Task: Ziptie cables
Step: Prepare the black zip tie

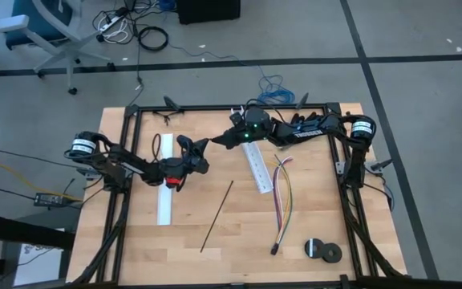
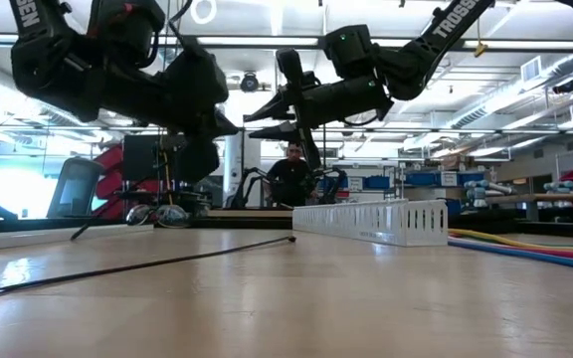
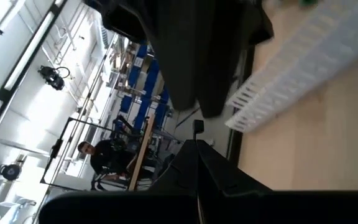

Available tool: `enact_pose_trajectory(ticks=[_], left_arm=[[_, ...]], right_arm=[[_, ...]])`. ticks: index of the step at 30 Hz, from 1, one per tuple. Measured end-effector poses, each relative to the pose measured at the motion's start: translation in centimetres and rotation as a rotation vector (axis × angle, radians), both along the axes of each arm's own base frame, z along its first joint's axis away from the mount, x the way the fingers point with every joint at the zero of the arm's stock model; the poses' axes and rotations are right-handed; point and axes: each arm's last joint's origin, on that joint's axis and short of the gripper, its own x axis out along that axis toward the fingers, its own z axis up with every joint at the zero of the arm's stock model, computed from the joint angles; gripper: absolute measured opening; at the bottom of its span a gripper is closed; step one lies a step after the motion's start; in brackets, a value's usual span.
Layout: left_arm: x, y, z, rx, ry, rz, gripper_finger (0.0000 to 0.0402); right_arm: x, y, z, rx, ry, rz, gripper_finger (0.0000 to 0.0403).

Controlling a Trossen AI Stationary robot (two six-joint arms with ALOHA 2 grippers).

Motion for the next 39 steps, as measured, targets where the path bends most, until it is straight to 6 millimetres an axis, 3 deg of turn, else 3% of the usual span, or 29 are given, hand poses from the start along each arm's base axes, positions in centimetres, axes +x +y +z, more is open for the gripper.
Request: enact_pose_trajectory(ticks=[6,17,25,39], left_arm=[[0.93,-0.05,1.1,0.021,-0.012,-0.002,0.0],[0.96,-0.02,1.09,0.028,0.003,0.007,0.0],[0.97,-0.03,1.01,0.005,-0.016,0.007,0.0001],[0.98,-0.39,0.93,-0.233,-0.323,-0.002,0.0018]], right_arm=[[0.0,0.01,0.14,0.006,-0.014,0.02,0.0095],[0.07,0.0,0.56,-0.038,-0.057,0.026,0.0032],[-0.02,-0.26,0.56,-0.072,-0.058,0.027,0.0022],[-0.15,-0.22,0.17,-0.172,-0.022,0.101,0.0]])
